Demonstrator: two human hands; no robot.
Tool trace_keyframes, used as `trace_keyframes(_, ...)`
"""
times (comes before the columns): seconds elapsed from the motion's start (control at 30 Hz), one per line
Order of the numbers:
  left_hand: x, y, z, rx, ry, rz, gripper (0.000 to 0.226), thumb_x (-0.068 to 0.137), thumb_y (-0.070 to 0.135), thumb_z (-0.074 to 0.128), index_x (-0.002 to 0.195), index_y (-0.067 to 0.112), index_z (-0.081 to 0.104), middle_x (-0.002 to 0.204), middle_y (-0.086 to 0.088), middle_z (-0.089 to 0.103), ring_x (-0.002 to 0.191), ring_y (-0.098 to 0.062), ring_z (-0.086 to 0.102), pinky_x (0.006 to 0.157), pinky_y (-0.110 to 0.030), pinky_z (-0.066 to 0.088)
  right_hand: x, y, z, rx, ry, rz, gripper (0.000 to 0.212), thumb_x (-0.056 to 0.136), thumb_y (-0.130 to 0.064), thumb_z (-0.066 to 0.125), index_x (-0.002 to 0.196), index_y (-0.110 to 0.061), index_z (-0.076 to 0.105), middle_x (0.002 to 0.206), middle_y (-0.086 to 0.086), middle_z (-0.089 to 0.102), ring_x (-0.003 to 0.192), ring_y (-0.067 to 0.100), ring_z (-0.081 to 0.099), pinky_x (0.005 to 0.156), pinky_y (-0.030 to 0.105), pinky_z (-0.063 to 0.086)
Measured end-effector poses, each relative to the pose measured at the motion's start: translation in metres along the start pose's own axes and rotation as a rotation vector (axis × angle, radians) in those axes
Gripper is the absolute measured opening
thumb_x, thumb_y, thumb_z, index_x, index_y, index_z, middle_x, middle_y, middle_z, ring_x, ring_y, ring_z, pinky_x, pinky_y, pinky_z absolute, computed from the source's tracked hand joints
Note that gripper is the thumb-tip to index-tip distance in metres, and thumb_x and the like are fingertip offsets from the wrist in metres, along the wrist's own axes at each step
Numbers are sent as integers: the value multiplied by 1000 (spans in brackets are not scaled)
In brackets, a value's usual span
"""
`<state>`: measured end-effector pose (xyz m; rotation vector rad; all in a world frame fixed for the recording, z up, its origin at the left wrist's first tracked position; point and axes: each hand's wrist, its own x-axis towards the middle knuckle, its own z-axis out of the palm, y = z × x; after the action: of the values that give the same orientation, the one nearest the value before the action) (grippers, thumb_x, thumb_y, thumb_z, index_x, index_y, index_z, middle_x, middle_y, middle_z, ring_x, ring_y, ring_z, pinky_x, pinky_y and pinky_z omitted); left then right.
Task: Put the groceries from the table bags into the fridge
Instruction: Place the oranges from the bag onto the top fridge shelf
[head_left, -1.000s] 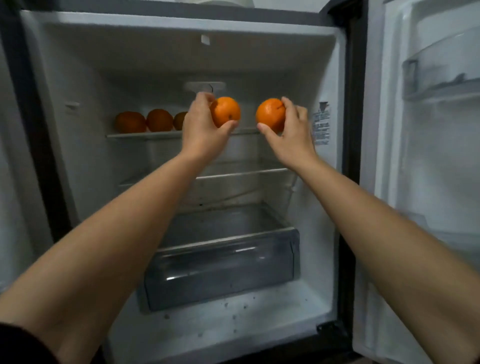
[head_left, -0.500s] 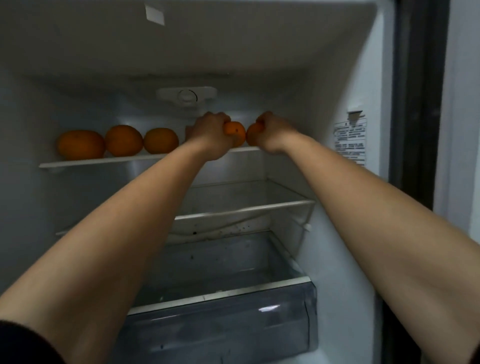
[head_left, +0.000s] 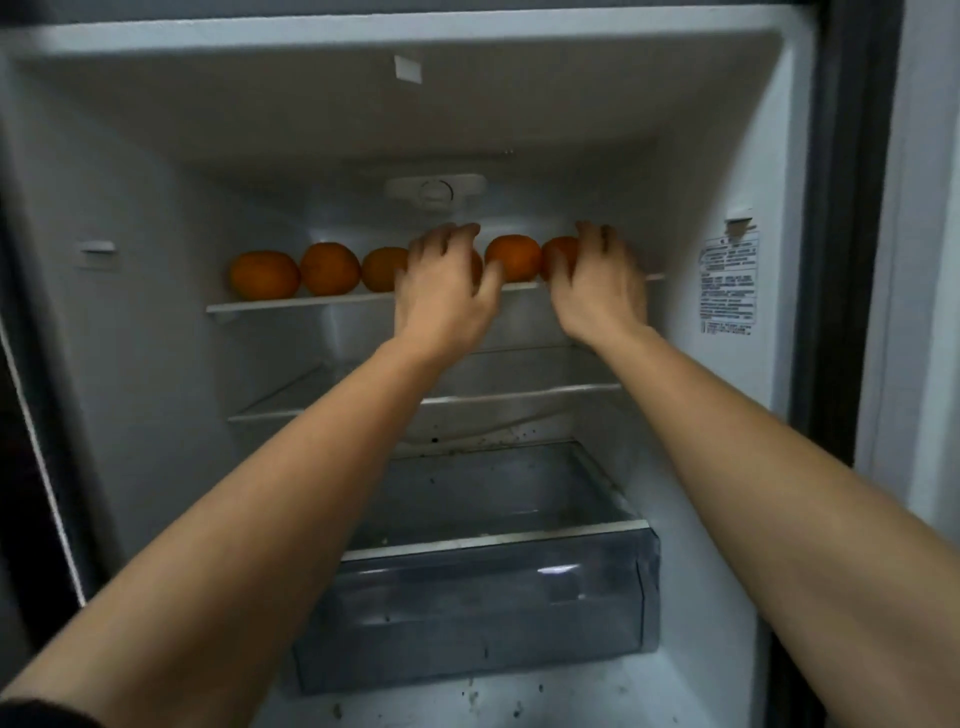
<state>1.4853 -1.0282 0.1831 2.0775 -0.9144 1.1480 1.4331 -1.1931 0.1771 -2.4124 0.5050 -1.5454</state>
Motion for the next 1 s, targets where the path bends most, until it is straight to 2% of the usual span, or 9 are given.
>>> trace_keyframes(0.1,-67,1,-27,37,117,-8,50,97,43,44,140,19,49,147,-8,46,135,-26,40,106,-44,36,-55,-11,-1,41,82,-58,57,99,-41,46,148,-12,40,152,20,37,136,40,39,107,48,34)
trace_keyframes(0.2,-137,-6,-45,105,44,20,56,96,46,39,142,16,47,151,-13,41,138,-29,38,106,-48,35,-119,-27,1,94,10,-69,64,99,-43,48,154,-16,30,161,18,24,144,37,31,113,50,31)
trace_keyframes(0.33,-220,-15,-59,97,-78,-28,58,96,46,38,142,12,48,153,-18,39,138,-34,38,105,-50,36,-205,-38,1,134,-117,29,68,99,-42,51,155,-12,28,161,20,22,144,39,30,113,50,34)
trace_keyframes(0.47,-299,-37,-81,173,-141,-39,61,96,47,37,143,10,49,155,-22,35,142,-38,33,107,-55,35,-295,-38,-24,20,-237,96,68,100,-46,46,157,-16,25,164,16,16,147,37,25,116,49,25)
trace_keyframes(0.63,-361,-47,-118,179,-241,-132,65,98,51,28,151,14,36,162,-18,20,149,-36,16,116,-59,23,-357,-30,-67,-108,-293,59,66,102,-51,39,158,-18,24,165,16,13,149,37,19,120,52,21)
trace_keyframes(0.73,-393,-40,-150,174,-187,-135,62,98,47,34,149,11,40,160,-20,25,147,-38,24,114,-57,26,-371,-42,-83,-86,-316,33,66,103,-50,39,158,-18,22,166,15,12,150,35,17,120,52,19)
trace_keyframes(0.87,-443,-31,-199,241,-91,-139,57,97,42,43,144,10,48,156,-20,35,143,-37,32,111,-55,32,-398,-70,-86,69,-343,-29,66,102,-47,43,157,-17,22,165,14,14,150,34,19,120,51,20)
trace_keyframes(1.0,-515,-20,-253,361,-68,-286,56,98,42,41,143,11,49,155,-17,36,142,-34,32,112,-53,30,-463,-101,-76,250,-486,-136,67,101,-44,47,158,-18,21,164,14,16,148,33,22,119,51,24)
